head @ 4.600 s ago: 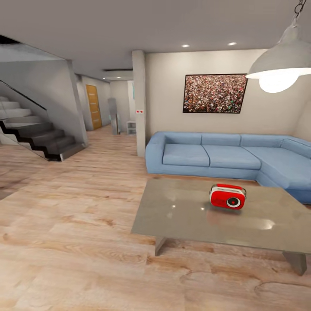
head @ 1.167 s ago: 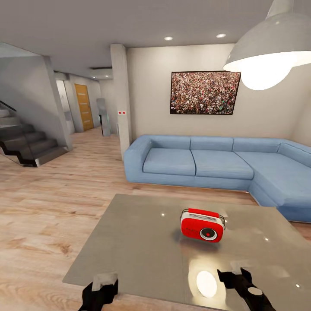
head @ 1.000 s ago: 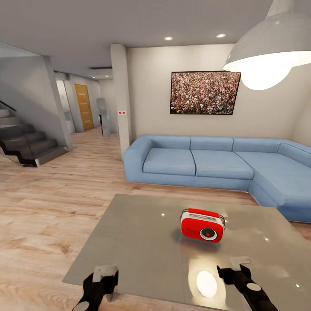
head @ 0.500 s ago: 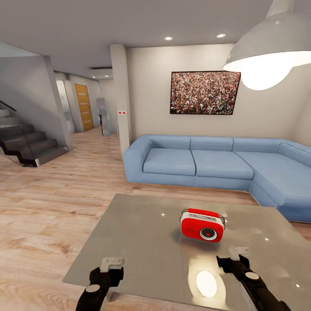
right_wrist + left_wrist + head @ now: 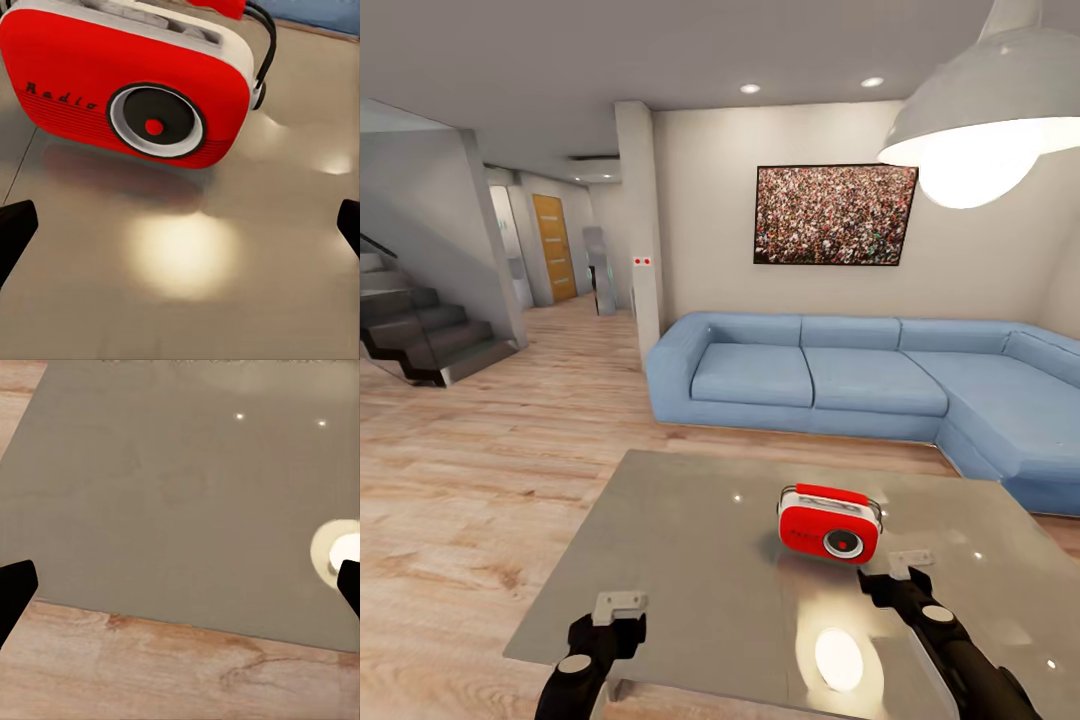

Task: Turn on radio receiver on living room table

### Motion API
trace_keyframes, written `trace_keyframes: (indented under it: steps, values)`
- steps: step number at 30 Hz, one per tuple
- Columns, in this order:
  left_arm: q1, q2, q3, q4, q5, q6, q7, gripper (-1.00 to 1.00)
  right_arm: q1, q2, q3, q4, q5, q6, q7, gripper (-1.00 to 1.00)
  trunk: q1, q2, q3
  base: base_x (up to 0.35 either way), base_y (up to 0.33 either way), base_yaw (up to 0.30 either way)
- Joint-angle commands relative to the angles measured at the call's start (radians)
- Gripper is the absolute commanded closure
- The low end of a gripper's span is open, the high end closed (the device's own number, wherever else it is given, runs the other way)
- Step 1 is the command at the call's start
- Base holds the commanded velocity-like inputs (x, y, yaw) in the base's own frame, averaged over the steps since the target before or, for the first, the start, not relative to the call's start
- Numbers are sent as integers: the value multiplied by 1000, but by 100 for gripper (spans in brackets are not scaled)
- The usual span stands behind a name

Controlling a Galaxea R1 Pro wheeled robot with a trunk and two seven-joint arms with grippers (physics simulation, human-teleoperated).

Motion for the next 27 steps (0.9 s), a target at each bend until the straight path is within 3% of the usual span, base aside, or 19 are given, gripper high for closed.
trace_keyframes:
  steps: [1,15,19,21,27]
  values:
    - [0,0,0,0,0,0,1,-100,0,0,0,0,0,0,0,-100,0,0,0,202,0,0]
    - [0,-2,0,-3,-1,0,7,-100,0,-8,-12,-1,-4,-3,10,-100,0,0,0,307,-56,0]
    - [0,-2,0,-2,0,0,6,-100,0,-52,-13,-1,-8,-1,14,-100,0,0,0,324,-120,0]
    - [0,-3,0,-1,0,0,6,-100,0,-92,-14,-5,-10,0,16,-100,0,0,0,324,-128,0]
    - [0,-6,-6,5,-1,-1,5,-100,0,-104,-13,-7,-10,0,17,-100,0,0,0,198,-89,0]
